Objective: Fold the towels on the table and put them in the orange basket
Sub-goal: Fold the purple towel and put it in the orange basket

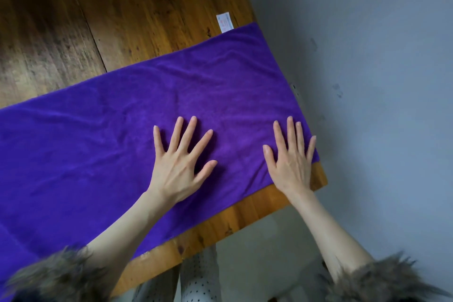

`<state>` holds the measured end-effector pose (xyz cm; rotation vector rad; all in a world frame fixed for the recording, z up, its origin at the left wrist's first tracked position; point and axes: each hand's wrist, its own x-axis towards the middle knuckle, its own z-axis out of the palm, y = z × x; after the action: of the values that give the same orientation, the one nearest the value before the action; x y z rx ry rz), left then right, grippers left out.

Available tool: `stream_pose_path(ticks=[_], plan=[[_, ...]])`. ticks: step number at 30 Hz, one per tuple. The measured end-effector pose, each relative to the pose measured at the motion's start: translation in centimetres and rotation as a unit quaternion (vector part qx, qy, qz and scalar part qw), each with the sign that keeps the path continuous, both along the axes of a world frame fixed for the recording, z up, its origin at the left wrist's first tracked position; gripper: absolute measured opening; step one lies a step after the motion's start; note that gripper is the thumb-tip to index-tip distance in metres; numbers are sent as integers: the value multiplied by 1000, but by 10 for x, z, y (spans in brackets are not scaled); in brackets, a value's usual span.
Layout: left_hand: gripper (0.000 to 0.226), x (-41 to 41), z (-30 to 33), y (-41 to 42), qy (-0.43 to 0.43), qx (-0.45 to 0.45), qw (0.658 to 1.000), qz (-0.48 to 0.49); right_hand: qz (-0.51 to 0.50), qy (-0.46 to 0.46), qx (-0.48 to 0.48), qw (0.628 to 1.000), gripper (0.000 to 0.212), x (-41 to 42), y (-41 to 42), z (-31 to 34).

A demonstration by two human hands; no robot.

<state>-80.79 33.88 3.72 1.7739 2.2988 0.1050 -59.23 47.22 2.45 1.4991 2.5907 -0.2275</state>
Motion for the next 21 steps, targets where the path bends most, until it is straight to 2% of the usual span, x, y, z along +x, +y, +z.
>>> stream_pose_path(ticks=[5,8,15,17,21], plan=[[63,18,-1,-1,15,10,999,-36,-4,17,14,1000,62,1,-3,11],[65,27,-5,1,23,3,998,-56,39,37,17,998,60,-18,-13,14],[66,27,-5,-2,21,13,998,-51,89,4,-4,996,60,-12,-16,2],[66,28,-5,-4,19,5,999,-48,61,35,6,997,59,-7,-11,6],[65,27,-8,-6,19,-11,999,-49,-101,105,29,989,53,6,5,16]])
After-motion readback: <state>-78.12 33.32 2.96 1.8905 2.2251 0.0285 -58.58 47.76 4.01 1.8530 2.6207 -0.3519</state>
